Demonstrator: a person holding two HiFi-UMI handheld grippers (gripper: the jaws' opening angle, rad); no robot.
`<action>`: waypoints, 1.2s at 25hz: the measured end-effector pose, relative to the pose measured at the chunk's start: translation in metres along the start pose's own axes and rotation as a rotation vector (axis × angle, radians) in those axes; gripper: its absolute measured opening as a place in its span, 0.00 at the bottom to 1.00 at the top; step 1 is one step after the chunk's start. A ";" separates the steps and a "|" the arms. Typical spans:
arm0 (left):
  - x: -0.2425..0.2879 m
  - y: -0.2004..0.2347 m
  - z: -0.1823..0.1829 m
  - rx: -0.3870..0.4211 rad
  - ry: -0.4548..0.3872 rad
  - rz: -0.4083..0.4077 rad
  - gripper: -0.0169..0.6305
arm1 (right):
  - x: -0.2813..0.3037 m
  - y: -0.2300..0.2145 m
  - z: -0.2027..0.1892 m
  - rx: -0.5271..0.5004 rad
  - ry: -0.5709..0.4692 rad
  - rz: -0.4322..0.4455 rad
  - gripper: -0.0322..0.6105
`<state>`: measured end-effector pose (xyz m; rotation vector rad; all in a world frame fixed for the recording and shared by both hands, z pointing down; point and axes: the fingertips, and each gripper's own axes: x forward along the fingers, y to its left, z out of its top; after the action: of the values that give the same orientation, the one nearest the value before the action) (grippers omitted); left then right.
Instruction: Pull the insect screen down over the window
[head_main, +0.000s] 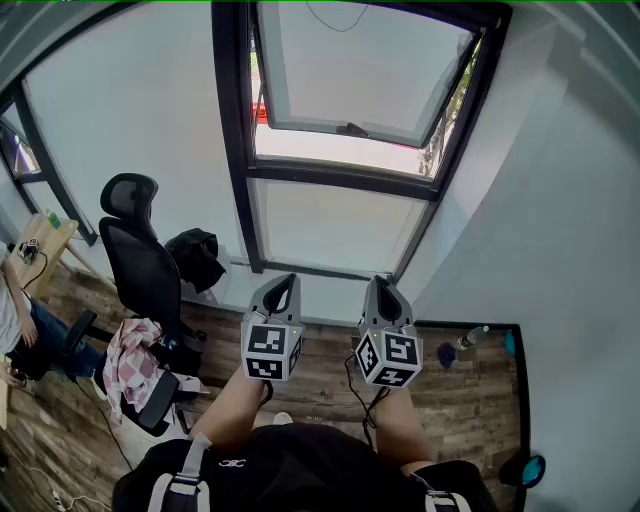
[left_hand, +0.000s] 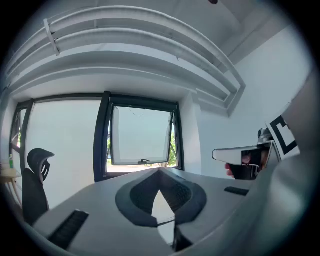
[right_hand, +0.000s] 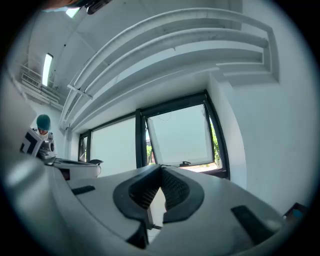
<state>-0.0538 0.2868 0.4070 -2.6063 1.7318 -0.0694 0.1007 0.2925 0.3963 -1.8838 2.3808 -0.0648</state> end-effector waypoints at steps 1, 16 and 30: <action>-0.002 0.001 0.000 -0.002 -0.002 0.001 0.03 | 0.000 0.003 0.000 -0.002 0.002 0.004 0.05; 0.006 0.042 -0.006 -0.004 -0.006 0.027 0.03 | 0.038 0.039 -0.008 -0.001 0.003 0.050 0.06; 0.022 0.103 -0.010 0.012 -0.049 -0.006 0.03 | 0.080 0.086 -0.016 -0.047 -0.028 0.020 0.06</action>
<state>-0.1410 0.2268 0.4139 -2.5822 1.7036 -0.0160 -0.0026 0.2345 0.3995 -1.8670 2.4027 0.0190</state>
